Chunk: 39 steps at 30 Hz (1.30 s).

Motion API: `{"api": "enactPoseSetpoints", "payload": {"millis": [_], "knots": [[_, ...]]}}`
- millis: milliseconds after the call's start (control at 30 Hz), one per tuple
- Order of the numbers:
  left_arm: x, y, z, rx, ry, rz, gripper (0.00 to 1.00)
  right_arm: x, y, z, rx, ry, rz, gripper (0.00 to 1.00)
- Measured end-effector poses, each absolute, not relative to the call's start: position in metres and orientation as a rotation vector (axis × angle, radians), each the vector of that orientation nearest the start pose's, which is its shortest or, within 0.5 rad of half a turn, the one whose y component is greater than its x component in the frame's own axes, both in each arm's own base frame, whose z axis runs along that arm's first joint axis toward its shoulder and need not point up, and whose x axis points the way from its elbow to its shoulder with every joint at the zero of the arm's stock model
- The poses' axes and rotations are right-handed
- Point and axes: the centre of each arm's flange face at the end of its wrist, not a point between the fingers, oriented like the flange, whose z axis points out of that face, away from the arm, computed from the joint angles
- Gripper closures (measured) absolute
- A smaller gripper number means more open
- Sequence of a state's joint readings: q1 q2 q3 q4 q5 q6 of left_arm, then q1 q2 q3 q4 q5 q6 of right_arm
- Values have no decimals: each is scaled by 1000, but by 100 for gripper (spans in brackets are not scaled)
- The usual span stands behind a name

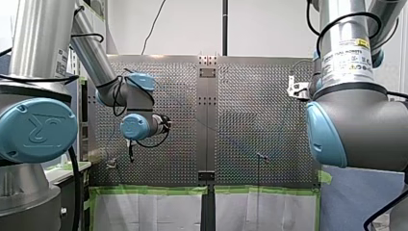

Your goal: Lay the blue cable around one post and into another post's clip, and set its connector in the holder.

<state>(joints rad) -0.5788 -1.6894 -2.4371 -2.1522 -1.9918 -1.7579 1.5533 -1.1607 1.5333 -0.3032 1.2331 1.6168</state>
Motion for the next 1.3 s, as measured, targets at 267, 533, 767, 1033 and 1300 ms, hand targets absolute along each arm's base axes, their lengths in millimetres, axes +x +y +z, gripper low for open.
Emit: {"api": "enactPoseSetpoints", "payload": {"millis": [267,533,767,1033,1300], "knots": [[250,-273,158,-24,1579,-267,0,122,-630,299,1468,-1137,1423,100],[250,-270,156,-22,1593,-255,0,97,-638,303,1450,-1087,1454,100],[249,-267,155,-30,1606,-231,0,98,-642,306,1453,-1043,1526,100],[249,-267,155,-32,1608,-226,0,103,-647,304,1487,-1004,1588,100],[250,-265,155,-40,1609,-213,0,110,-649,293,1536,-1003,1618,100]]}}
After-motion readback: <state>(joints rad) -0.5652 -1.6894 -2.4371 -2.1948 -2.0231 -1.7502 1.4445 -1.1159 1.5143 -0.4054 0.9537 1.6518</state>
